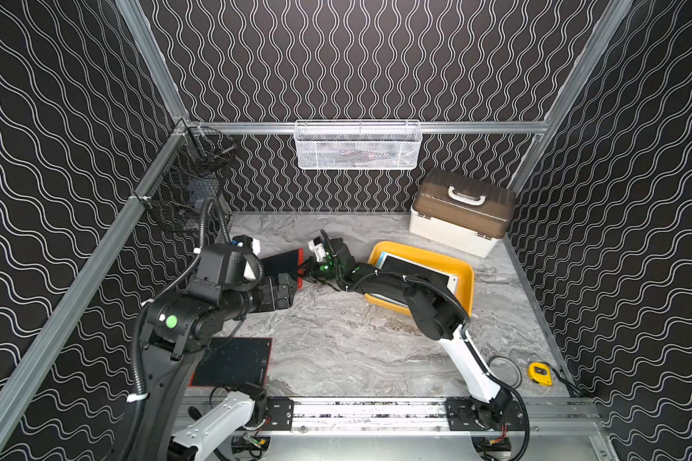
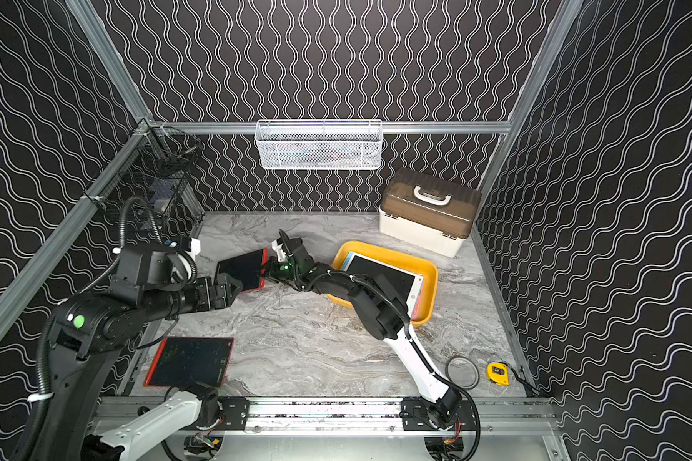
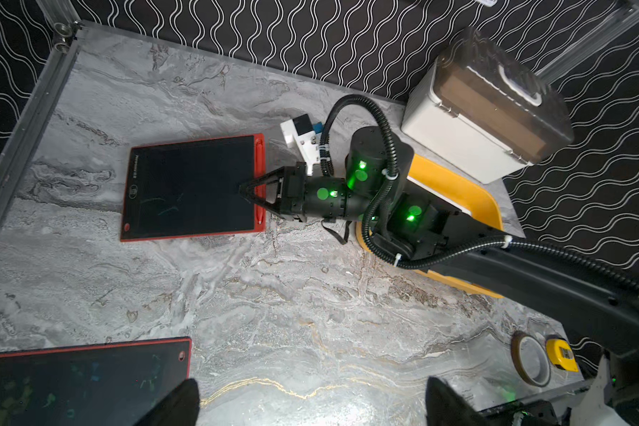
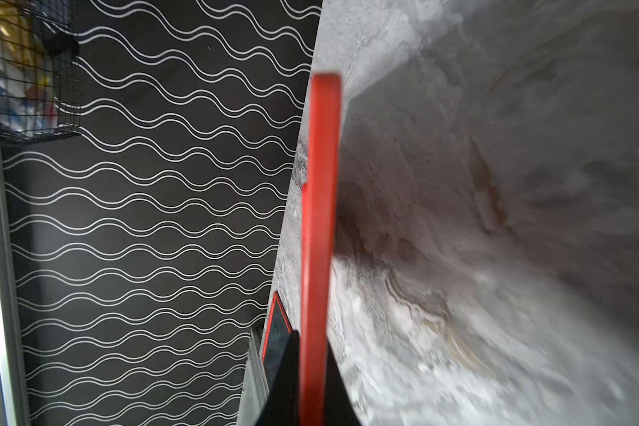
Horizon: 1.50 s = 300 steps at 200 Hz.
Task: Take out the writing tablet from the storage box
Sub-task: Place the writing tablet at the center of the board.
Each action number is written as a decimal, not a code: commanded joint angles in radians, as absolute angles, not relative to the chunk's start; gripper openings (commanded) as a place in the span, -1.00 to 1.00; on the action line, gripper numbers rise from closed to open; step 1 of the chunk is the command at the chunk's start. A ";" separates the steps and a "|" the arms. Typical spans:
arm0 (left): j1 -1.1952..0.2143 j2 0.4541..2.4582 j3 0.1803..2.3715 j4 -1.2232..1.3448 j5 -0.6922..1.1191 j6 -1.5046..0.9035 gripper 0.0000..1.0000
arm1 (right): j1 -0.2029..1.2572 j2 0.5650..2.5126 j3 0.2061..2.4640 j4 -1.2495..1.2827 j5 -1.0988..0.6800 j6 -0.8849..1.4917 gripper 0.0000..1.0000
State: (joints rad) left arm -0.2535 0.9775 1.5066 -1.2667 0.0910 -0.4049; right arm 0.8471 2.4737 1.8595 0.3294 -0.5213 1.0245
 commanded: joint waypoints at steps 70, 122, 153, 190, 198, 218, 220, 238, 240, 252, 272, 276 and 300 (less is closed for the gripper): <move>-0.304 1.050 1.535 -1.232 0.012 -0.344 0.98 | 0.951 2.674 2.019 0.475 -0.512 1.253 -1.00; -0.347 1.051 1.530 -1.236 -0.017 -0.349 0.98 | 0.990 2.701 1.990 0.543 -0.440 1.343 -1.00; -0.355 1.040 1.523 -1.244 -0.019 -0.355 0.98 | 1.015 2.721 2.012 0.522 -0.438 1.342 -1.00; -0.357 1.026 1.516 -1.251 -0.016 -0.360 0.98 | 1.025 2.708 1.957 0.558 -0.414 1.361 -1.00; -0.357 1.023 1.511 -1.250 -0.009 -0.359 0.98 | 1.026 2.699 1.943 0.559 -0.407 1.358 -0.98; -0.359 1.022 1.512 -1.253 -0.001 -0.360 0.98 | 1.034 2.683 1.909 0.570 -0.391 1.352 -0.82; -0.359 1.022 1.512 -1.254 -0.002 -0.361 0.98 | 1.034 2.683 1.908 0.569 -0.390 1.352 -0.79; -0.360 1.020 1.514 -1.257 -0.002 -0.363 0.98 | 1.037 2.685 1.905 0.570 -0.385 1.356 -0.60; -0.360 1.020 1.515 -1.258 0.000 -0.362 0.98 | 1.037 2.687 1.906 0.569 -0.384 1.356 -0.58; -0.360 1.019 1.511 -1.258 0.004 -0.365 0.98 | 1.037 2.688 1.908 0.554 -0.385 1.356 -0.43; -0.360 1.020 1.513 -1.260 0.005 -0.366 0.98 | 1.038 2.670 1.908 0.499 -0.377 1.322 -0.28; -0.360 1.019 1.513 -1.261 0.005 -0.368 0.98 | 1.038 2.665 1.906 0.493 -0.373 1.316 -0.23; -0.360 1.016 1.511 -1.259 0.010 -0.371 0.98 | 1.038 2.642 1.900 0.427 -0.361 1.288 -0.14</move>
